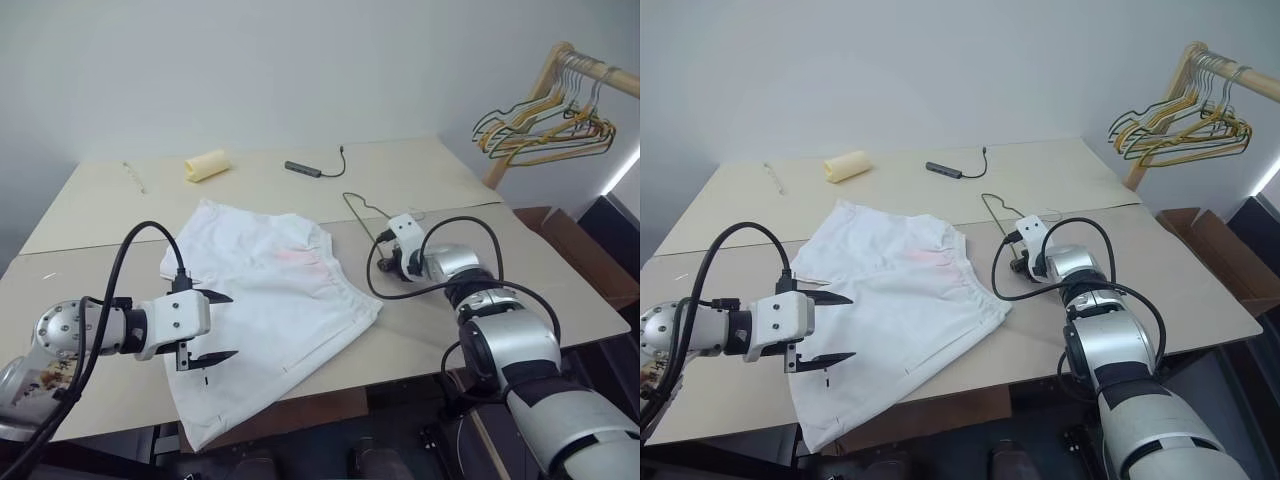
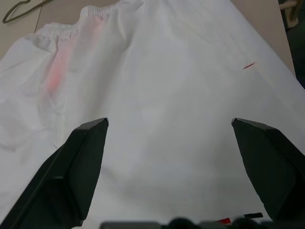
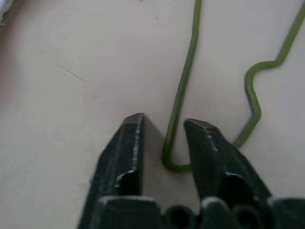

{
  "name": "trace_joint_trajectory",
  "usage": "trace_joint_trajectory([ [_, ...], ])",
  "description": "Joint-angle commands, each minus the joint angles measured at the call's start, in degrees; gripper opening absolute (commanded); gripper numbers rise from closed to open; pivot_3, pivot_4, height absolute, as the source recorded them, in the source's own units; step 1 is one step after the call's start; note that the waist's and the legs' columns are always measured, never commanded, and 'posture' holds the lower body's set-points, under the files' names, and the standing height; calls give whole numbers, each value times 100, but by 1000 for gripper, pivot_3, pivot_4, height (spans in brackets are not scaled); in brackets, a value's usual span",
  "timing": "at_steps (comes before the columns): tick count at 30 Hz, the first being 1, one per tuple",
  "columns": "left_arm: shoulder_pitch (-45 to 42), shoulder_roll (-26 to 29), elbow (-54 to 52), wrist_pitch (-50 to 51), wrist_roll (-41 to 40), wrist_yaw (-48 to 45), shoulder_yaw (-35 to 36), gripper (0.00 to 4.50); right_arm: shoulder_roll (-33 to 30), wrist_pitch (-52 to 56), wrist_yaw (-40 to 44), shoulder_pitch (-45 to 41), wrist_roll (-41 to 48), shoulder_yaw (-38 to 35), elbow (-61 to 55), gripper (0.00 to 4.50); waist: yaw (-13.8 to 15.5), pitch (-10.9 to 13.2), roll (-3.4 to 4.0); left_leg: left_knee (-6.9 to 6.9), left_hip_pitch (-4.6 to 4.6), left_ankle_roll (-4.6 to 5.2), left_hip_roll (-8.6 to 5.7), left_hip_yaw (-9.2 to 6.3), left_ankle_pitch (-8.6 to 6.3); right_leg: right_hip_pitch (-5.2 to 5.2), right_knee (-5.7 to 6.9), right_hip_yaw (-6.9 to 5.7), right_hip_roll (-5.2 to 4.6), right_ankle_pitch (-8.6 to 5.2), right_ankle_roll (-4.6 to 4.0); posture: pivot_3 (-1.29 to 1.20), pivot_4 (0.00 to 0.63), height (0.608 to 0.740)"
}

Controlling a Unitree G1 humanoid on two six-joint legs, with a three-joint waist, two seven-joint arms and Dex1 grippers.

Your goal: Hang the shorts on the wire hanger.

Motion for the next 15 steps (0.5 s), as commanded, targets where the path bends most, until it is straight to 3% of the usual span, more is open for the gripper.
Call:
trace_joint_trajectory([
  [1,-57,50,-35,-121,-57,-12,90,4500,29,125,-24,-32,-77,8,98,270,-3,-1,0,0,3,0,0,0,0,2,0,0,0,0,0,76,0,740],
  [2,-56,50,-39,-120,-58,-14,91,4500,25,134,-23,-29,-90,6,100,26,-4,-1,0,0,5,0,0,0,0,3,0,0,0,0,0,76,0,740],
  [10,-261,-117,49,-106,-37,142,-13,4500,-36,107,-67,20,-96,-96,-31,26,10,0,1,0,44,0,1,-3,-1,46,-7,-5,-1,-13,21,65,0,740],
  [15,-893,-920,229,594,-455,879,77,4500,-143,83,-180,142,252,-521,-619,26,22,-1,0,0,51,0,0,-5,0,57,-8,-6,-2,-12,24,60,0,740],
])
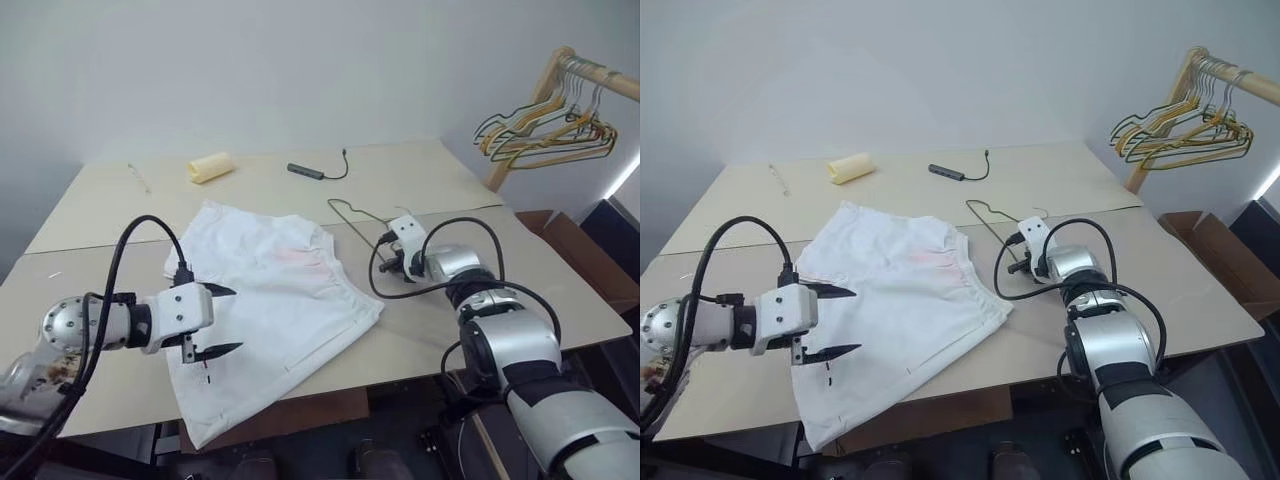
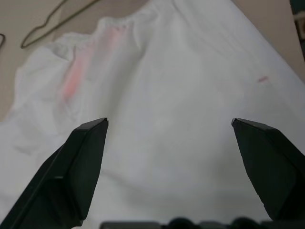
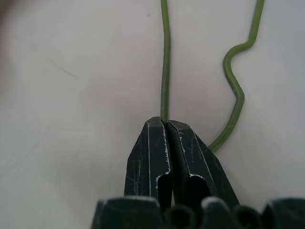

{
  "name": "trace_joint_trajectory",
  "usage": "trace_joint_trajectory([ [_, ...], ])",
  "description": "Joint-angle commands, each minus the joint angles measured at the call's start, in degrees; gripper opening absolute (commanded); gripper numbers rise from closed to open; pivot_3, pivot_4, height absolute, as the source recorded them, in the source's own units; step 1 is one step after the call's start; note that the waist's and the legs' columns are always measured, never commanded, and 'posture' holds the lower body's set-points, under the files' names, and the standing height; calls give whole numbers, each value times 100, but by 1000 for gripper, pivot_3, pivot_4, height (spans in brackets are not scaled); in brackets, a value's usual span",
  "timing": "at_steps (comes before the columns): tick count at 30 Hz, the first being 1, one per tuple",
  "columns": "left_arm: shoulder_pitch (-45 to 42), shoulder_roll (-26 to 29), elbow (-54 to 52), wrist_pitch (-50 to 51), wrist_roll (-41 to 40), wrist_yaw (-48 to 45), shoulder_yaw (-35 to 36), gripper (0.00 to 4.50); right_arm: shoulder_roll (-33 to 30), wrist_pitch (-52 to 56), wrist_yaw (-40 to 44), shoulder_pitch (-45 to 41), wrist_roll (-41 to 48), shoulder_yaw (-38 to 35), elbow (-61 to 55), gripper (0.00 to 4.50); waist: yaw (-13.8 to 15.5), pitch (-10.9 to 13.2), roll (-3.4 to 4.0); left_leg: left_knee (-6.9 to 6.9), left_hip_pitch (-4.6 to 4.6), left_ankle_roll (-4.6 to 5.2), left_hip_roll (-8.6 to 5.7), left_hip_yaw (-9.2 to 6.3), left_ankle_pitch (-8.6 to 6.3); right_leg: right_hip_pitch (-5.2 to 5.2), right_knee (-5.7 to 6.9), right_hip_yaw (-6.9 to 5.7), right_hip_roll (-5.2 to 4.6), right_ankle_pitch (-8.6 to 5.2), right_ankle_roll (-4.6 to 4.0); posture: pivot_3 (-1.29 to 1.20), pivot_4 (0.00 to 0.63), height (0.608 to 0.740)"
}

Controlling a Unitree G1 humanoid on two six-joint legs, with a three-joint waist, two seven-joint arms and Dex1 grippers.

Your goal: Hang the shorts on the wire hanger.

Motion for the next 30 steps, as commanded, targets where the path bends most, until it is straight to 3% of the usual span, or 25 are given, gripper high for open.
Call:
trace_joint_trajectory([
  [1,-467,-492,54,644,-537,624,255,4500,-150,40,-100,102,258,-281,-693,26,-5,0,0,0,-1,0,0,-1,0,-1,1,1,0,1,0,57,0,740],
  [3,-639,-893,68,1113,-1078,895,486,4500,-209,199,-72,334,388,-400,-1298,26,-10,0,0,0,-6,0,-2,-3,0,-3,0,2,-1,4,-1,49,0,740],
  [10,-1245,-2075,238,3129,-3338,2086,1232,4500,-396,1692,264,1911,1094,-554,-5168,26,-23,0,-1,0,-34,1,-3,-29,-1,-11,-14,-8,-2,8,-2,37,0,740],
  [15,-1969,-2951,899,3914,-4789,3455,1908,4500,-501,964,575,3229,1262,-247,-7392,26,-11,-2,-3,4,-26,0,-6,-40,0,-1,-9,-15,-1,-11,31,17,0,740],
  [19,-2363,-3411,1215,3833,-5683,4205,2340,4500,-344,-20,811,4003,1451,-64,-8307,26,-42,-4,-7,5,-20,0,-8,-35,0,2,-12,-11,-1,-11,32,3,0,740],
  [23,-2441,-3515,1107,3728,-6117,4557,2404,4500,-104,-1361,631,4403,1095,272,-8476,26,-86,-5,-8,5,-15,-1,-9,-32,-1,3,-11,-5,3,-11,31,1,0,740],
  [30,-2385,-3368,871,3534,-6164,4645,2161,4500,-93,-2819,624,4611,729,688,-8242,26,-30,-12,-20,5,-6,-4,-15,-29,1,12,-15,-4,0,-10,29,7,0,740],
])
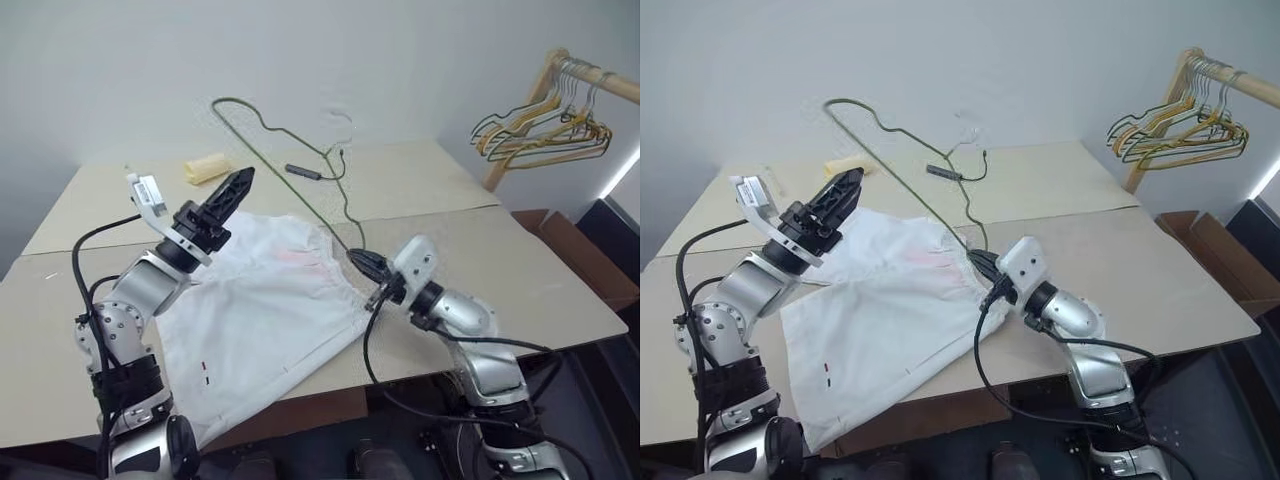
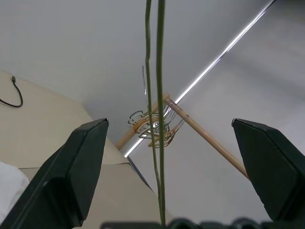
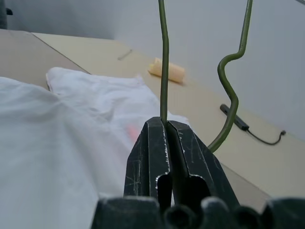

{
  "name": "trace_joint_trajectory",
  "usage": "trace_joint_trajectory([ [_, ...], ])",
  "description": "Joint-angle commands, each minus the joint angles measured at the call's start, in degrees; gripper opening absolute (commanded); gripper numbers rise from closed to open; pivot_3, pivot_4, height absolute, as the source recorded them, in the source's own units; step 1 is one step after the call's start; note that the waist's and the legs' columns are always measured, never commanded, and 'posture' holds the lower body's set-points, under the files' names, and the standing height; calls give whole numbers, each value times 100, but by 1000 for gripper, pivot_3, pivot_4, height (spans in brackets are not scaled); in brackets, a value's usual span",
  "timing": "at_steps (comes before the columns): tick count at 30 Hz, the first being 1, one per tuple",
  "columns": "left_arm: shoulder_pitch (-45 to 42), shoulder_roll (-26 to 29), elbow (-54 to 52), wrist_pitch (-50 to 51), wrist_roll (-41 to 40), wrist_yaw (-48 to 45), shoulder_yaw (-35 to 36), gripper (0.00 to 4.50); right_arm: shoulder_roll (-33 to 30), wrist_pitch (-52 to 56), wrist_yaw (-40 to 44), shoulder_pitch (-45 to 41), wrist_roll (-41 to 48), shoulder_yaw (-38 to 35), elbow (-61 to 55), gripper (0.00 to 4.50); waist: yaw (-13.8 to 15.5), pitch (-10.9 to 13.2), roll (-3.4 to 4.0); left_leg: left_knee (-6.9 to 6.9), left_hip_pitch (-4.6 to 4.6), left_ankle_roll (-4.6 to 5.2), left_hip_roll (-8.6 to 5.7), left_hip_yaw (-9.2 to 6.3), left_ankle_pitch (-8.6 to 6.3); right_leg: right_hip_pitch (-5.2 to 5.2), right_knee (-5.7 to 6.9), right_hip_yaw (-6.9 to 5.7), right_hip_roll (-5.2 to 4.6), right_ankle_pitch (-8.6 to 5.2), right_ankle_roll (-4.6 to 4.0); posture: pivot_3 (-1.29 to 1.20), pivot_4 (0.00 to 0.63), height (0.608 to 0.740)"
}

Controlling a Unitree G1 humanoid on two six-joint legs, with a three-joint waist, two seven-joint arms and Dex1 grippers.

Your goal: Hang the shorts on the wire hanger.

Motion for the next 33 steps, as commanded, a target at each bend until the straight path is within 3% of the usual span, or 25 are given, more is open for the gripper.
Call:
trace_joint_trajectory([
  [1,-75,108,-288,-193,-53,-46,-126,4500,-65,-820,-9,-36,-195,89,26,26,4,-2,-3,0,1,0,0,0,0,3,-2,0,0,1,-2,7,0,740],
  [5,-71,175,-349,-315,88,-77,-281,4500,-93,-1254,-48,-23,-362,209,269,26,9,-7,-10,0,2,0,0,0,0,4,-4,-1,0,1,-2,18,0,740],
  [8,-145,142,-211,-408,98,127,-325,3904,-120,-1472,-146,-56,-562,266,458,0,12,-7,-11,0,3,0,0,0,0,4,-3,-1,0,1,-3,15,0,740],
  [19,-199,70,32,-632,100,339,-399,136,-84,-1862,-609,-161,-987,235,827,0,11,-7,-11,0,2,0,0,0,0,4,-7,0,0,4,-8,7,0,740],
  [25,-199,89,30,-719,116,129,-435,24,-209,-2057,-460,-160,-1109,376,764,0,9,-7,-12,0,2,0,0,0,0,5,-7,0,0,4,-7,4,0,740],
  [29,-157,109,-46,-864,221,-90,-488,0,-302,-2151,-369,-174,-1119,447,694,1096,1,-8,-12,0,2,0,0,0,0,5,-8,-1,0,3,-6,0,0,740],
  [33,-174,160,-75,-1071,320,-520,-500,0,-267,-2163,-544,-266,-1150,350,723,2462,1,-8,-12,0,2,0,0,0,0,5,-7,-1,0,3,-5,0,0,740],
])
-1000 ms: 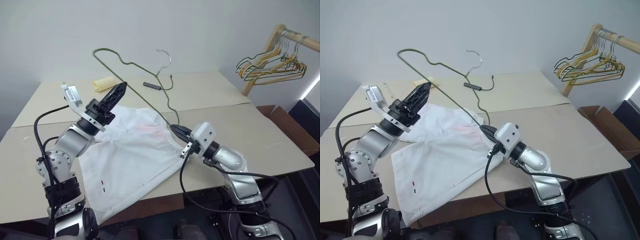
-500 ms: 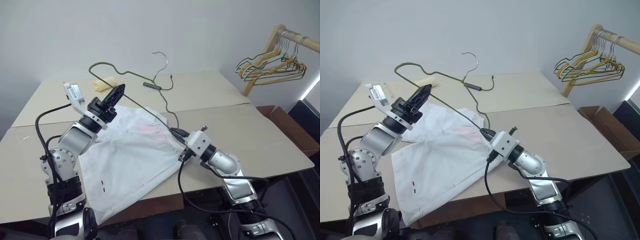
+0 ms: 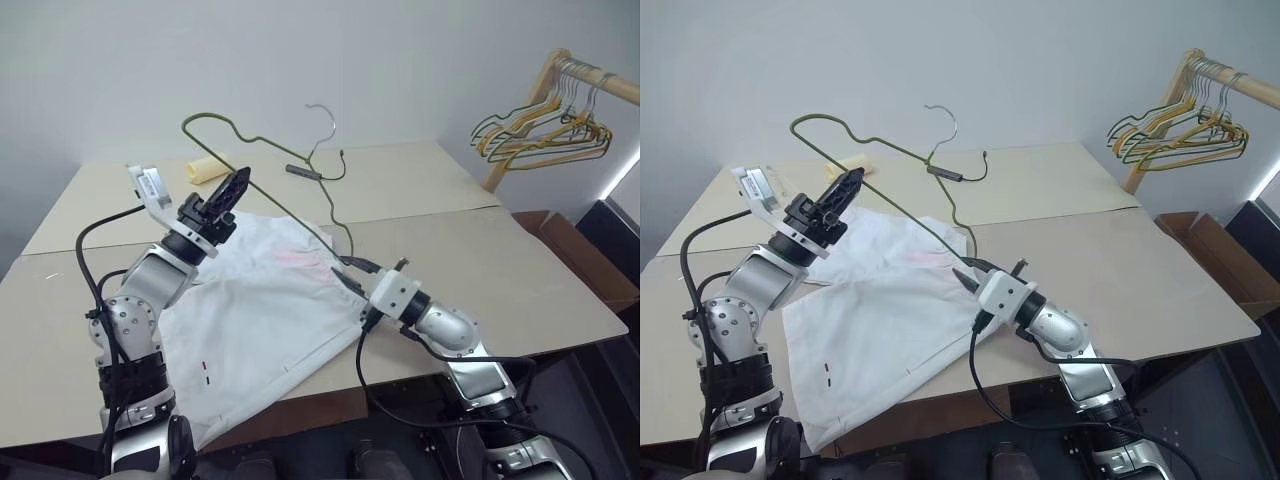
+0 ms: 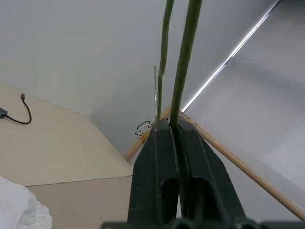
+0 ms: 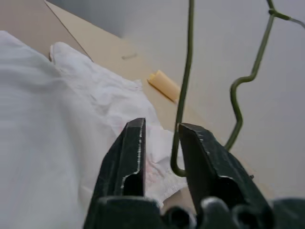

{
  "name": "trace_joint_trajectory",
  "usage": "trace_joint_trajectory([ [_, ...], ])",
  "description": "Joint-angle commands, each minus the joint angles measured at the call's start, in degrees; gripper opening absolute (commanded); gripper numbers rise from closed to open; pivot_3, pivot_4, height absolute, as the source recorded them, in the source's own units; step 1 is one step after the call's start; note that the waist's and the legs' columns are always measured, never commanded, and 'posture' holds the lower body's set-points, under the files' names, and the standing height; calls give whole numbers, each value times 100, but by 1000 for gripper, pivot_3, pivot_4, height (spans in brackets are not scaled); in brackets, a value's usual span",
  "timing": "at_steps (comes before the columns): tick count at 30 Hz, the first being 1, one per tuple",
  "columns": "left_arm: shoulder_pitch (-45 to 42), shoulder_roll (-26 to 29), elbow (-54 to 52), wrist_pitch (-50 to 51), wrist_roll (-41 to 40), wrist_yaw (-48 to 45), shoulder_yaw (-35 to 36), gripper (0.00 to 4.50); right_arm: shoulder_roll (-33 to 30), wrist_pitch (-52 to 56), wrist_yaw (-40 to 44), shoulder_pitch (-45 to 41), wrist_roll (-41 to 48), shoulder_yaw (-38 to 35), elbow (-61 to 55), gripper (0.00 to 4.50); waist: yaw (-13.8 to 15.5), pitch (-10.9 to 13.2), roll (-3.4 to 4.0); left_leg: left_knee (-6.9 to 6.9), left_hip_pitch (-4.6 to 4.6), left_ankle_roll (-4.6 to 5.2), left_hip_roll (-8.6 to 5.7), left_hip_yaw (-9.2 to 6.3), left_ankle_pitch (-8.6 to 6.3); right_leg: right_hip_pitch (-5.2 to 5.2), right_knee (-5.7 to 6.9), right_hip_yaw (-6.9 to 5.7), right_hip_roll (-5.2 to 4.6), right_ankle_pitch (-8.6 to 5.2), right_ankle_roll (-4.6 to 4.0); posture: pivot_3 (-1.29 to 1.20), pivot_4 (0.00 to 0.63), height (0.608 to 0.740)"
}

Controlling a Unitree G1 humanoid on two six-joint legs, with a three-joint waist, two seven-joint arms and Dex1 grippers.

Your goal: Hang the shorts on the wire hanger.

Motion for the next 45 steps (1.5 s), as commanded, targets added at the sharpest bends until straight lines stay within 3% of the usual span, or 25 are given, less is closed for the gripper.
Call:
trace_joint_trajectory([
  [1,-161,167,-178,-289,139,-503,-22,0,-33,-33,35,-216,338,-230,-286,2837,-2,0,0,0,0,0,0,0,0,0,0,0,0,0,0,0,0,740],
  [3,-209,338,-171,-375,296,-794,-58,0,-116,403,423,-209,1139,-446,-532,3432,1,1,-1,0,0,0,0,0,0,0,-1,0,0,0,0,7,0,740],
  [6,-263,848,-91,-420,437,-1684,-59,0,-749,2417,1564,-327,3539,-1068,-1109,4473,2,2,-3,0,-4,0,0,-1,0,0,-4,-2,0,2,-4,6,0,740],
  [9,-269,1363,91,-465,497,-2701,-19,0,-1824,4593,2785,-808,5435,-1483,-906,4473,1,5,-2,0,-3,1,-1,2,0,6,-15,0,-2,13,-19,3,0,740],
  [10,-297,1509,168,-477,507,-3009,-10,0,-2125,5140,3103,-1019,5687,-1454,-723,4473,3,5,-2,0,-3,1,-1,6,0,5,-21,2,-3,11,-19,0,0,740],
  [13,-381,1824,374,-470,344,-4173,44,0,-2569,6104,3809,-1607,5740,-1029,-122,4473,-23,4,-4,-1,4,1,4,4,0,7,-19,-3,3,-17,-28,-19,0,740],
  [18,-629,1893,812,-489,259,-5228,59,0,-2410,6660,4373,-2364,5392,-335,341,4473,-47,5,-2,-1,4,1,8,1,0,-2,-5,-3,12,-21,-33,-38,0,740],
  [22,-793,1801,1058,-516,326,-5459,39,0,-2012,6746,4287,-2620,5199,-105,414,4473,-82,4,-2,0,-12,1,7,-3,0,-9,-10,-5,11,-3,1,-50,0,740],
  [27,-795,1615,1077,-512,362,-5413,-5,0,-1467,6826,3706,-2741,5145,-332,452,4473,-96,4,-2,1,-42,1,3,-4,0,-23,-21,-7,5,2,7,-55,0,740],
  [39,-683,1492,1020,-432,428,-5349,-37,0,-1140,7093,3356,-2916,5213,-564,350,4473,-151,4,-2,1,-39,1,3,-7,0,-25,-11,-9,5,2,9,-60,0,740],
  [42,-642,1452,1016,-452,450,-5333,-38,0,-1099,7104,3326,-2949,5202,-569,336,3899,-151,4,-2,1,-39,1,3,-7,0,-25,-12,-8,5,2,9,-57,0,740],
  [45,-613,1401,995,-471,482,-5290,-54,0,-1080,7090,3348,-2975,5198,-559,308,2882,-151,4,-2,1,-40,1,3,-7,0,-26,-13,-8,5,2,9,-55,0,740],
])
